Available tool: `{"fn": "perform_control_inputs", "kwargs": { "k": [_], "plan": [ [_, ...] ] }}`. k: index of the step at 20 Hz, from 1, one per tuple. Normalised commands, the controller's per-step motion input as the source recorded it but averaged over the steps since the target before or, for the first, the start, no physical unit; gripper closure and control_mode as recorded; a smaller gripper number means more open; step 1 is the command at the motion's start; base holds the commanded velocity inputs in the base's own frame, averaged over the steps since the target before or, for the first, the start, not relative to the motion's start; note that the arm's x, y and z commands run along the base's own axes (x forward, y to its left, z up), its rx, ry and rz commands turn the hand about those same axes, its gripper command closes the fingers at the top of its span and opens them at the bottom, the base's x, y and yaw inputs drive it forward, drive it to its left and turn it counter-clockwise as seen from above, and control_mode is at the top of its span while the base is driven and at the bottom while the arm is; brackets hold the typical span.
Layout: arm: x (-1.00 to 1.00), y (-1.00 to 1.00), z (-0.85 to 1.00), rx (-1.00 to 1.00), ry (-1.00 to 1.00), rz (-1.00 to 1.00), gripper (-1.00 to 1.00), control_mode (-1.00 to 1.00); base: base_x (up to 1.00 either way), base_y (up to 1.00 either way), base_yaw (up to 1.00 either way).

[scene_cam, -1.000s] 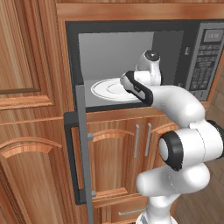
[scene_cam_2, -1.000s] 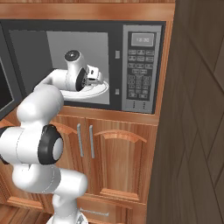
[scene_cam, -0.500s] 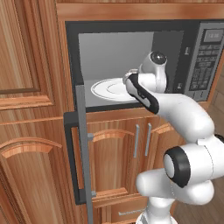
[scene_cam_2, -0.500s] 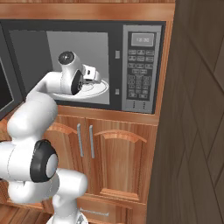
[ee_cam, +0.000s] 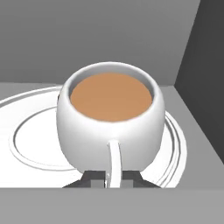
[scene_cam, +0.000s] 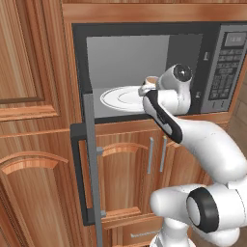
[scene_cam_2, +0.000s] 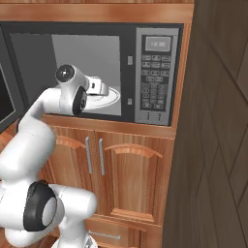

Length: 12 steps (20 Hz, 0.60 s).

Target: Pick the cup of tea, navigate to the dining table, and place it on the saucer.

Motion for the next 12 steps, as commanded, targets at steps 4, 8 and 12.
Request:
{"fn": "perform_control_inputs", "kwargs": {
  "k": [4, 8, 12],
  "plan": [
    [-0.46, 0.0, 0.05, 0.0, -0.08, 0.0, 1.0, -1.0, 0.0, 0.0, 0.0],
    [-0.26, 0.0, 0.0, 0.0, 0.0, 0.0, 1.0, -1.0, 0.0, 0.0, 0.0],
    [-0.24, 0.0, 0.0, 0.0, 0.0, 0.0, 1.0, -1.0, 0.0, 0.0, 0.0]
  ]
}}
